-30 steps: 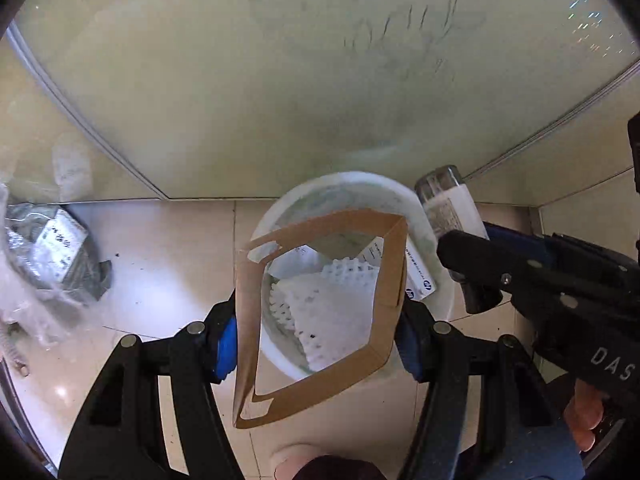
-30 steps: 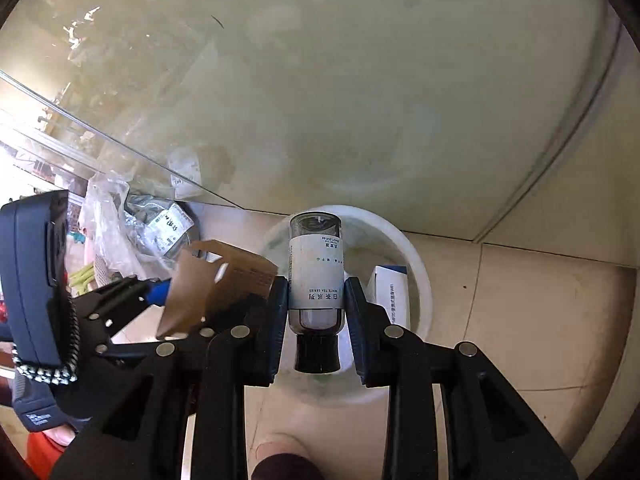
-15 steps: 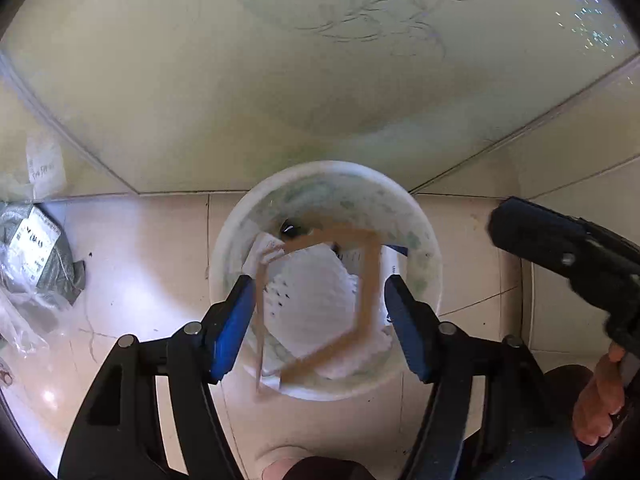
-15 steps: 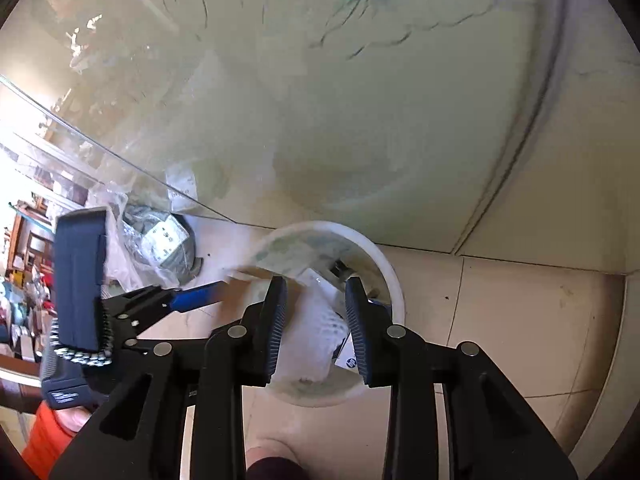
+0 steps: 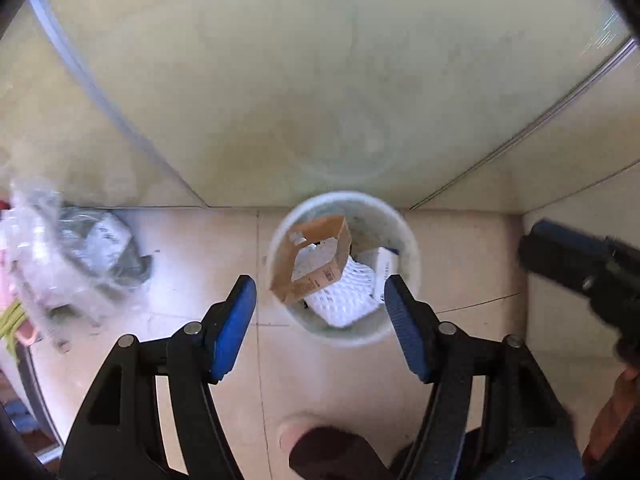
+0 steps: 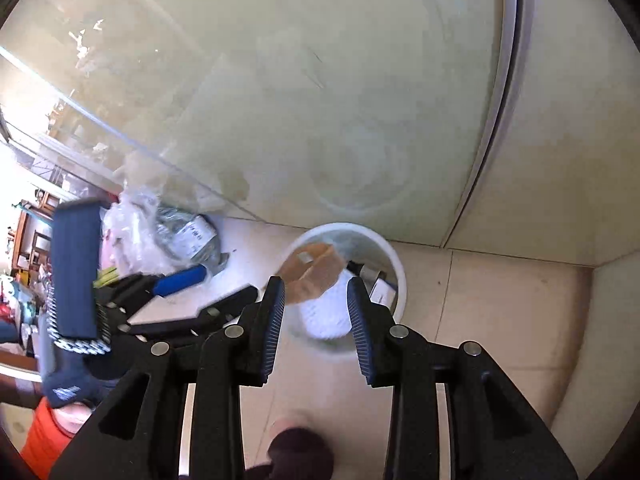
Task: Collect trash
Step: 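Raise both open tools back up to the counter, then grasp the white tissue with the left tool while the right tool grasps the white plastic tray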
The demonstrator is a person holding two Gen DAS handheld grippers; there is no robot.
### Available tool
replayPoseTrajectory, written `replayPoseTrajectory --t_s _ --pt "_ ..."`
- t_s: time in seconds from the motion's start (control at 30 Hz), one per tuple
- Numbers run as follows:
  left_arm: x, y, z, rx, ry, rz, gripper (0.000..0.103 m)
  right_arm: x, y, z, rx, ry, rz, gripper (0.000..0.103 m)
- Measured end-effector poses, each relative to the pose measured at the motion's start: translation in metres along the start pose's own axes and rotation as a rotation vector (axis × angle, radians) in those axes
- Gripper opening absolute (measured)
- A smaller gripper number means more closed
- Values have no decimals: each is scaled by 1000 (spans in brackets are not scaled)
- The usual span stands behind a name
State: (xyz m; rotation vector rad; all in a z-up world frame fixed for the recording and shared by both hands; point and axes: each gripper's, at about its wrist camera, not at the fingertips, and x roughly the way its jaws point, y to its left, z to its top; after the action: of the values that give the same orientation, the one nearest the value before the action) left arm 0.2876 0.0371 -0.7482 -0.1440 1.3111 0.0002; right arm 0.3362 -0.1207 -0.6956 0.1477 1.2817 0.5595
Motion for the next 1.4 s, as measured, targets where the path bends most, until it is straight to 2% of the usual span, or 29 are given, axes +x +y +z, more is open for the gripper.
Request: replayPoseTrajectory --t_s 0.17,0.37,0.57,0.67,0.77,0.87,1.1,1.23,1.4 --pt "-110 -11 19 -18 -26 46 66 -85 43 19 -18 21 -11 30" --pt "-225 -13 42 -77 -31 42 66 -191 94 50 -54 37 -37 30" --pt "-330 -6 72 -134 -13 1 66 -289 137 92 -64 -12 -73 30" --pt "-364 -3 87 -140 -6 -8 66 -325 151 112 -54 -56 -89 30" --pt "-390 -5 104 -108 -31 -21 66 -352 158 132 -50 -119 -128 35" --pt "-406 -9 126 -88 -72 -3 66 -372 154 151 -28 -173 -143 35" --pt "-429 -17 201 -90 -139 31 66 -394 132 212 -11 -209 -157 35" --pt "-427 -16 246 -170 -149 9 66 -397 118 264 -54 -192 -136 35" --pt "-406 -12 302 -259 -119 28 66 -362 97 319 -136 -101 -133 35"
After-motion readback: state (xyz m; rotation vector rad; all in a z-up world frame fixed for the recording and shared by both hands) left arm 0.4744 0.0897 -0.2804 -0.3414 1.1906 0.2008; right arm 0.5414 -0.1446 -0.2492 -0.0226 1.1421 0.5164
